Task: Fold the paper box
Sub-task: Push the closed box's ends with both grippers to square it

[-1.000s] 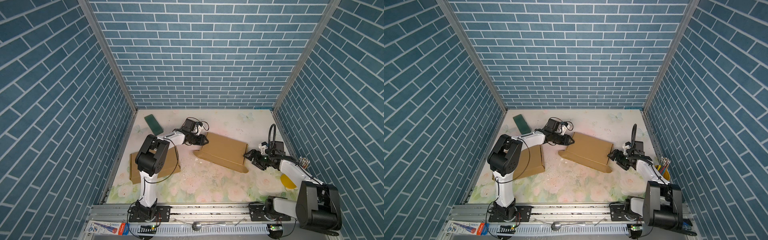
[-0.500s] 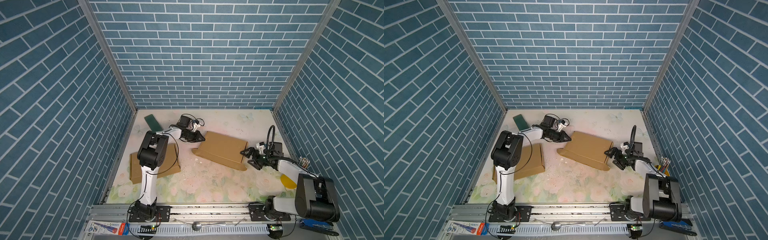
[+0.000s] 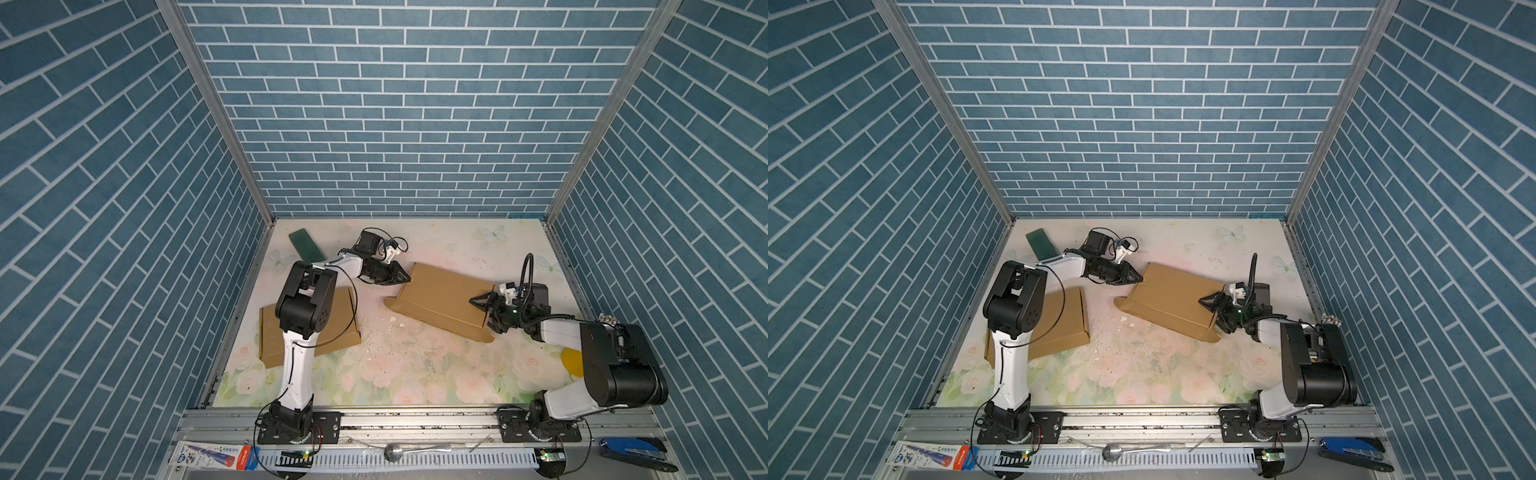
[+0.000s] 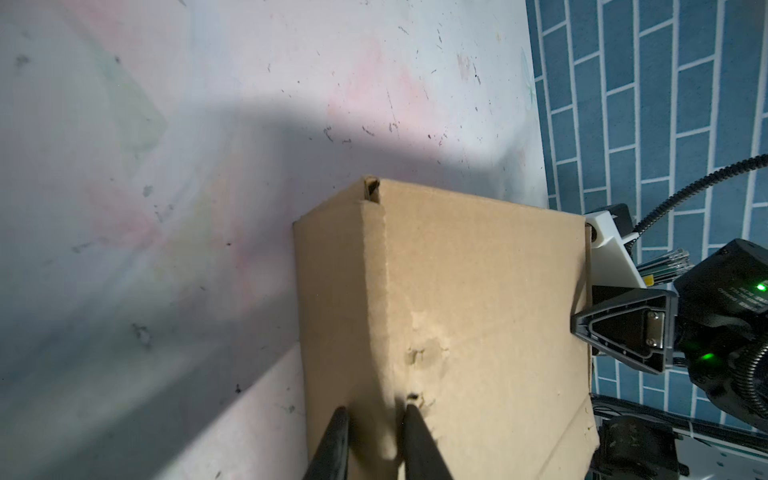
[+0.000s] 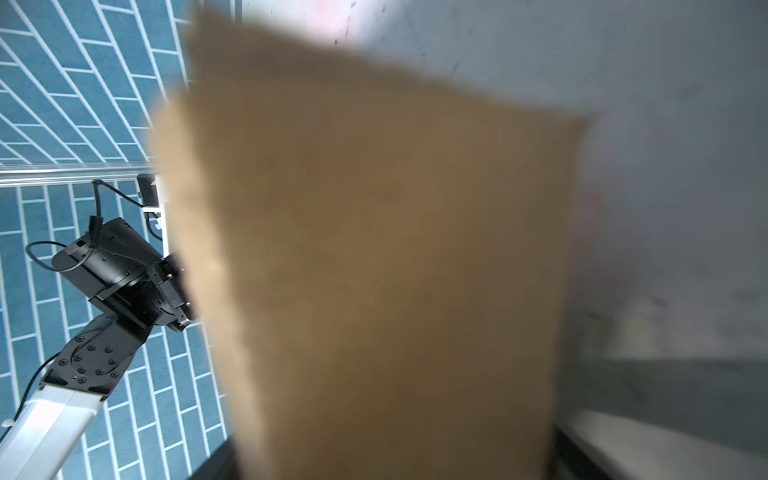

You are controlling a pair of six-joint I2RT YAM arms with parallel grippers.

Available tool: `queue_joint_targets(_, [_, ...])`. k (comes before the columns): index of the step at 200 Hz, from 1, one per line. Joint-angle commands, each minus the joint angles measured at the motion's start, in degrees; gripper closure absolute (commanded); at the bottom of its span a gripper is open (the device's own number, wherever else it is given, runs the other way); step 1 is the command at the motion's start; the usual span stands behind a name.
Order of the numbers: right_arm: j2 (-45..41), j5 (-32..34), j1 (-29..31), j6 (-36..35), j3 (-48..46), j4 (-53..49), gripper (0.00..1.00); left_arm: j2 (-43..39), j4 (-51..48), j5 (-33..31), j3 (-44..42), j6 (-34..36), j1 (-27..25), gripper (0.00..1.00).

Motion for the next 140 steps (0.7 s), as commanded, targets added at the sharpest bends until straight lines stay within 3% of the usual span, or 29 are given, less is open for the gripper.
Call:
queue_joint_targets(1, [1.5, -0.21, 0.86, 7.61, -1.58, 10.22, 0.24, 2.78, -5.72, -9.89, -2.67, 0.19, 1.17, 0.65])
queue_joint_targets(39, [-0.37, -0.13, 0.78, 11.59, -1.48, 10.81, 0.36, -8.97, -2.38, -12.58, -6.01, -0.8, 1.3, 0.39])
queue_joint_targets(90, [-3.22, -0.42, 0.59, 13.68, 2.74, 2.42, 0.48, -28.71, 2.32, -22.86, -12.76, 5.75, -0.48, 0.33])
queue_joint_targets(107, [-5.14, -0.39, 0.39, 13.66, 4.54, -1.7, 0.51, -34.6, 0.98, -29.81, -14.02, 14.05, -3.83, 0.31])
queue_joint_targets(140, [-7.85, -2.23, -0.05, 15.29, 7.63, -6.7, 0.56, -44.56, 5.1, -43.18, -21.78, 38.71, -16.24, 0.23])
